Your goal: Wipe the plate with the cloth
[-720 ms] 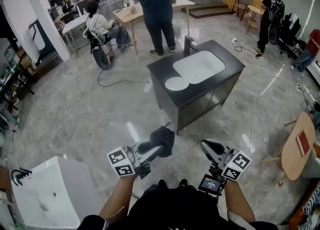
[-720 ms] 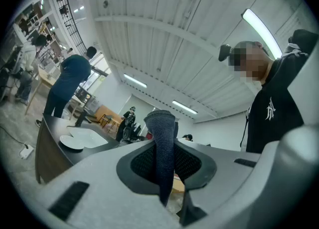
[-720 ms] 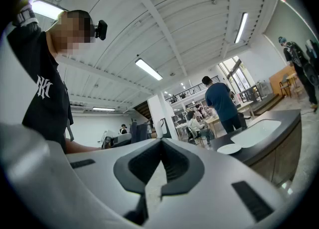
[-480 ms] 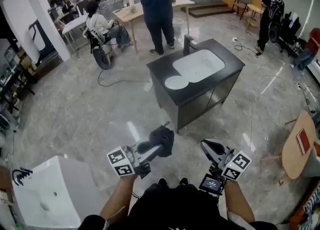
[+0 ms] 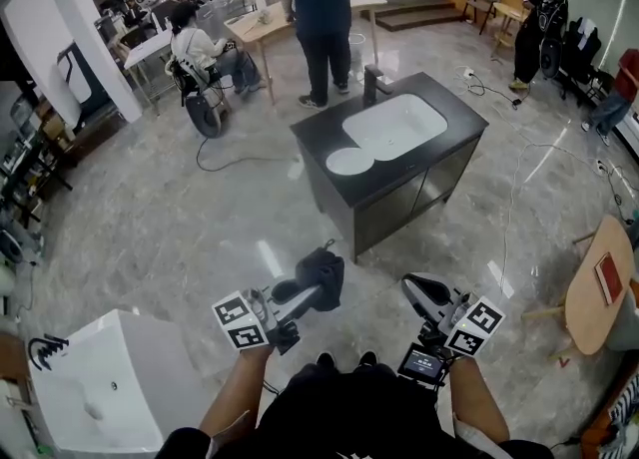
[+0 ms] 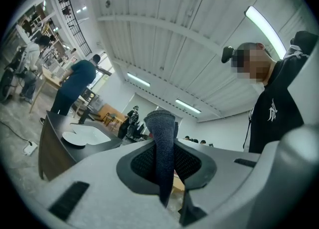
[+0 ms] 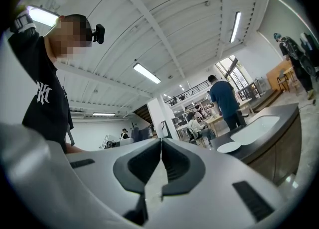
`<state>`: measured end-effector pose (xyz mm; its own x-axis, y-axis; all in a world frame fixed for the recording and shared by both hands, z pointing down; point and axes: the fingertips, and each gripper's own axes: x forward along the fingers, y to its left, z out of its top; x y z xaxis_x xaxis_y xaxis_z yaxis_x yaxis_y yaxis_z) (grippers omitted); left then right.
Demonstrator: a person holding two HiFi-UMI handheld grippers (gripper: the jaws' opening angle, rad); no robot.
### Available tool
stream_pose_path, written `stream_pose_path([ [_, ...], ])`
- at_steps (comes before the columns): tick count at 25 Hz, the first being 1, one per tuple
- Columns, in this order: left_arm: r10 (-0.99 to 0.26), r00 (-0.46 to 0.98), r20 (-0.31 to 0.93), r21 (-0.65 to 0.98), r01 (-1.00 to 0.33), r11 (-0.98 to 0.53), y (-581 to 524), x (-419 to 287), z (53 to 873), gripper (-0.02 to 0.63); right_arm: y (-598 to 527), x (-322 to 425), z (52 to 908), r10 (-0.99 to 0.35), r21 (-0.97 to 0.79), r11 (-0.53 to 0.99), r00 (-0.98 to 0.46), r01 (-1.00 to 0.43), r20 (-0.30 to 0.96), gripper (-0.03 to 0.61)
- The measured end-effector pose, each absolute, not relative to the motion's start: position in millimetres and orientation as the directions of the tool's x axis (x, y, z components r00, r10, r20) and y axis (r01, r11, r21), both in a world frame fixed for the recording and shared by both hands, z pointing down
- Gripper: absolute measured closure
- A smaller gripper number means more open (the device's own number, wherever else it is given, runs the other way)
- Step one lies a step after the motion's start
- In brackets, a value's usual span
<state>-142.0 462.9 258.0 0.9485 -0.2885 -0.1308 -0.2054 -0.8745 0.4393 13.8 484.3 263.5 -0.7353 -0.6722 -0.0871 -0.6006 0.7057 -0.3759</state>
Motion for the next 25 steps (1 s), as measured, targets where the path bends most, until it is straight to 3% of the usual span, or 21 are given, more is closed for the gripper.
stream_pose_path([
  [20, -0.343, 0.937, -0.072, 0.476, -0.27, -0.837, 421, -115, 290, 0.56, 432, 35, 280, -0.625, -0.358, 0.747, -0.776, -0.56, -0.09, 0.571],
  [21, -0.345, 0.936, -0.074, 0.484, -0.269, -0.833, 414, -116, 293, 0.561, 426, 34, 281, -0.625, -0.359, 0.747, -0.776, -0.56, -0.088, 0.566],
  [23, -0.347, 0.935, -0.076, 0.495, -0.266, -0.827, 398, -119, 297, 0.561, 412, 32, 283, -0.622, -0.365, 0.745, -0.779, -0.559, -0.079, 0.49],
  [25, -0.343, 0.936, -0.079, 0.5, -0.261, -0.826, 378, -121, 301, 0.561, 394, 31, 289, -0.626, -0.366, 0.738, -0.778, -0.567, -0.057, 0.5],
])
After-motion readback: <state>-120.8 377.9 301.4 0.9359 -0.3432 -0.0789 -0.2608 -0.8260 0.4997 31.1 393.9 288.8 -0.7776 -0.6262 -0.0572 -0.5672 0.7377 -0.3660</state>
